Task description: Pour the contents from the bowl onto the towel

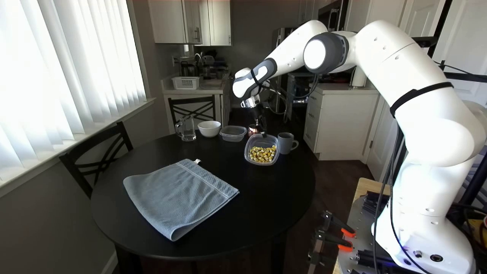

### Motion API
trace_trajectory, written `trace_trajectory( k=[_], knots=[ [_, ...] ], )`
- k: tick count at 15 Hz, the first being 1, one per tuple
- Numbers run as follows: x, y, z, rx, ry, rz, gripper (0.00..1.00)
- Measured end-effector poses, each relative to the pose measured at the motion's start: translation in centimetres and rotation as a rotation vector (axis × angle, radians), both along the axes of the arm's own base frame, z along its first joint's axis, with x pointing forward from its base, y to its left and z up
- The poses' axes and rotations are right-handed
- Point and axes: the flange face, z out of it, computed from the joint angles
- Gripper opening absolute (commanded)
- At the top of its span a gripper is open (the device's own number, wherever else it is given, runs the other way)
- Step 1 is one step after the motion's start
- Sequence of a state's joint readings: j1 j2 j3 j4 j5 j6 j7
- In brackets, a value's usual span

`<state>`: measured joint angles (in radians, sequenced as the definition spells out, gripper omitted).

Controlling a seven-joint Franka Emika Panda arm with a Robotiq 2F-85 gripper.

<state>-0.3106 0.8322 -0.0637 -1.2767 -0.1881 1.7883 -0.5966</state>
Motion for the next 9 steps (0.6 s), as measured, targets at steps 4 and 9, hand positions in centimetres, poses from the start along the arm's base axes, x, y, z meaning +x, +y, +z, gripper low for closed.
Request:
trace_trajectory(
  k=[4, 9],
  knots=[
    [-0.2, 1.1, 2.0, 0.029, 0.035, 0.046, 0.06],
    [1.4, 7.7, 4.8, 0.012, 0.037, 0.051, 0.06]
  ],
)
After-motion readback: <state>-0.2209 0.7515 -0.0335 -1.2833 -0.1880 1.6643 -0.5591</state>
